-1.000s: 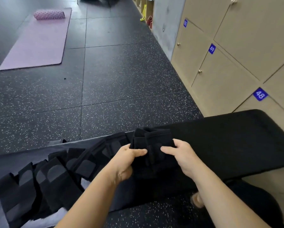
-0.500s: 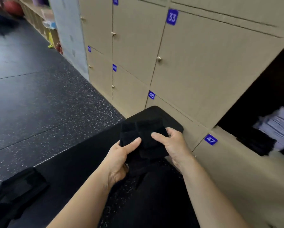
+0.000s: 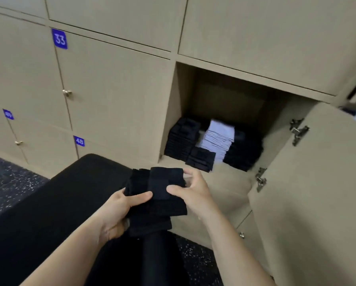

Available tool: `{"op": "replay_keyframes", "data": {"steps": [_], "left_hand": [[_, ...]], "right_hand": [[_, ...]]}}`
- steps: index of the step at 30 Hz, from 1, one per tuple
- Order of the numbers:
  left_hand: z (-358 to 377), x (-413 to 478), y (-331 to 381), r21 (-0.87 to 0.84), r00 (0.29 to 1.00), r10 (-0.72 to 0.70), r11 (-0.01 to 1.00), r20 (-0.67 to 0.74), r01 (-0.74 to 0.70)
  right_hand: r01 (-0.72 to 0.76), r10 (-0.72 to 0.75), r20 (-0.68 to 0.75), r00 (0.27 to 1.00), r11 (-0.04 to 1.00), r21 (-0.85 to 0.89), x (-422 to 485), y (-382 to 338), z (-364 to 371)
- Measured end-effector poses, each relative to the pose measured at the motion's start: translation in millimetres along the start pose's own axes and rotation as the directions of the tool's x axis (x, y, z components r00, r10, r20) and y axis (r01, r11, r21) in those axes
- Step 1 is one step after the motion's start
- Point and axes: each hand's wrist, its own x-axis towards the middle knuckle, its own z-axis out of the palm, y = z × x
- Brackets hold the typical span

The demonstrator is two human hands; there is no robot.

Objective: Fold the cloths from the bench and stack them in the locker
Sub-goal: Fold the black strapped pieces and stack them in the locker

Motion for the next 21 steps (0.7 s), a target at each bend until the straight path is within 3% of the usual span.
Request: {"op": "replay_keyframes", "data": {"steps": [4, 9, 19, 21], "left_hand": [[28, 23, -5, 0.129, 0.995, -0.051, 0.991, 0.088, 0.040], [53, 51, -8, 0.193, 0.992, -0.066, 0.980, 0.108, 0.044], [66, 95, -21, 0.102, 0.998, -0.056, 0.993, 0.041, 0.052], [65, 103, -23, 0.050, 0.999, -0.043, 0.998, 0.007, 0.042]], "right_hand": [[0.101, -0.089, 0.051, 0.995, 0.940, -0.326, 8, 0, -41], [0.163, -0.120, 0.116, 0.986, 0.832, -0.530, 29, 1, -68], [0.133, -0.114, 0.068, 0.991, 0.822, -0.553, 75, 29, -86], [0.102, -0.102, 0.025, 0.994, 0.864, -0.492, 84, 34, -92]]}}
